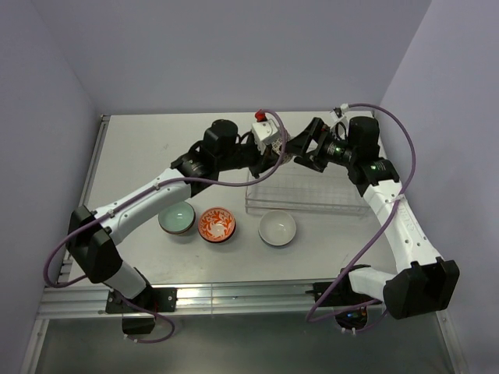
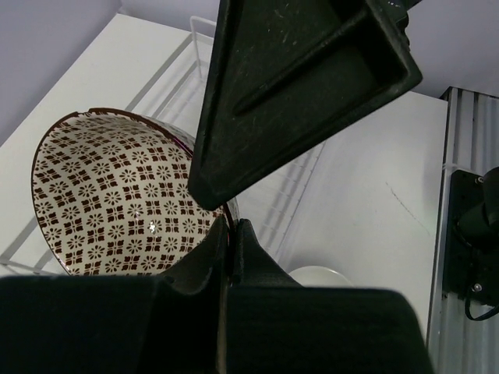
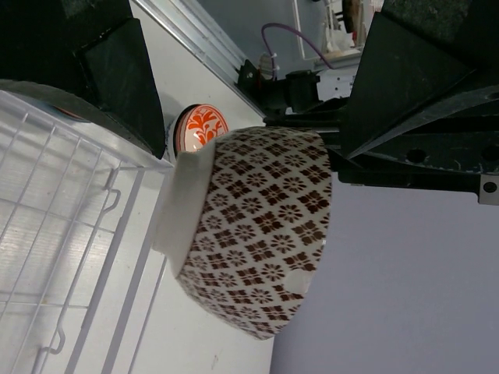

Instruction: Load the bowls into the dish rack

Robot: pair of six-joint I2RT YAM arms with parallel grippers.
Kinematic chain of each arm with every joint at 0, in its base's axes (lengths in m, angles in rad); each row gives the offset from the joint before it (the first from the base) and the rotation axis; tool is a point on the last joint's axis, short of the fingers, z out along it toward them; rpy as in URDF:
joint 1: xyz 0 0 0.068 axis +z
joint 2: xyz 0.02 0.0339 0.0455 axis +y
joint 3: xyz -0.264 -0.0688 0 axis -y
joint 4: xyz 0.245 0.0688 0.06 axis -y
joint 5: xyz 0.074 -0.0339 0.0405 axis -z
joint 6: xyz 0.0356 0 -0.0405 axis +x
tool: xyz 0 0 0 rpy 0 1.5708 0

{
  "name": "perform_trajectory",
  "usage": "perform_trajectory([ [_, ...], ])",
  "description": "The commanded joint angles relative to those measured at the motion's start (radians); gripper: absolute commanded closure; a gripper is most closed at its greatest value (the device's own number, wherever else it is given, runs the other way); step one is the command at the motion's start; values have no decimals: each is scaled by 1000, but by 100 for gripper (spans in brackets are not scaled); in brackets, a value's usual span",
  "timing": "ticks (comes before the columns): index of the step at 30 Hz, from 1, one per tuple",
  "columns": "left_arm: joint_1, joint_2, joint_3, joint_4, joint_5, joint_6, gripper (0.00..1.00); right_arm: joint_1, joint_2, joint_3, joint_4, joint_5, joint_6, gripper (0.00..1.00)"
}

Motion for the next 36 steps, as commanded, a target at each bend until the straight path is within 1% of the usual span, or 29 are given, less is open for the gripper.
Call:
perform_trajectory([
  [1,-16,-2,78,127,-5,-18,100,0,-42,-9,70,-21,36,0],
  [5,-18,7,81,134,-11,-29,100,-14,-28,-29,100,-48,81,0],
  [16,-18,-7,63,147,21,-44,100,-37,15,-41,154,-93,89,0],
  [20,-18,-8,57,154,39,-44,100,-37,34,-40,165,-117,92,2],
  [21,-18,-7,57,154,43,-81,100,-36,35,-40,168,-120,89,2],
  [22,-18,-5,57,155,46,-84,100,-37,37,-43,169,-119,87,2],
  [25,-18,0,58,155,55,-90,100,-36,35,-52,185,-122,85,6],
  [28,-18,1,57,157,53,-95,100,-37,34,-60,194,-125,87,20],
  [29,-18,3,57,155,50,-95,100,-37,31,-60,194,-125,85,30],
  [31,-18,4,57,154,46,-93,100,-37,26,-58,194,-116,79,41],
  [32,-18,7,57,151,40,-93,100,-37,23,-57,197,-114,76,59],
  [34,-19,9,60,149,26,-109,100,-37,23,-51,198,-114,72,75],
  [35,-18,15,64,144,24,-122,100,-39,23,-46,192,-114,69,88],
  [36,-18,16,66,135,30,-123,100,-40,32,-41,188,-114,64,95],
])
